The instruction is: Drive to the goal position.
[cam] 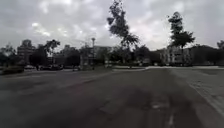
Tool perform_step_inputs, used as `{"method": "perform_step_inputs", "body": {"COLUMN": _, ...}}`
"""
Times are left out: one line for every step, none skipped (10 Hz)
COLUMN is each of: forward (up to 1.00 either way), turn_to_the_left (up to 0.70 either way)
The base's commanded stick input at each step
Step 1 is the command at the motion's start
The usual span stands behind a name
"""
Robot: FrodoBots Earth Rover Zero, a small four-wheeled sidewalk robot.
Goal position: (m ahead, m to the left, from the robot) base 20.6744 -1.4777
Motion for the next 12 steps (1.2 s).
{"method": "perform_step_inputs", "body": {"forward": 1.00, "turn_to_the_left": -0.07}}
{"method": "perform_step_inputs", "body": {"forward": 1.00, "turn_to_the_left": -0.17}}
{"method": "perform_step_inputs", "body": {"forward": 1.00, "turn_to_the_left": -0.27}}
{"method": "perform_step_inputs", "body": {"forward": 1.00, "turn_to_the_left": -0.38}}
{"method": "perform_step_inputs", "body": {"forward": 1.00, "turn_to_the_left": -0.40}}
{"method": "perform_step_inputs", "body": {"forward": 1.00, "turn_to_the_left": -0.40}}
{"method": "perform_step_inputs", "body": {"forward": 1.00, "turn_to_the_left": -0.40}}
{"method": "perform_step_inputs", "body": {"forward": 1.00, "turn_to_the_left": -0.40}}
{"method": "perform_step_inputs", "body": {"forward": 1.00, "turn_to_the_left": -0.40}}
{"method": "perform_step_inputs", "body": {"forward": 1.00, "turn_to_the_left": -0.40}}
{"method": "perform_step_inputs", "body": {"forward": 1.00, "turn_to_the_left": -0.40}}
{"method": "perform_step_inputs", "body": {"forward": 1.00, "turn_to_the_left": -0.40}}
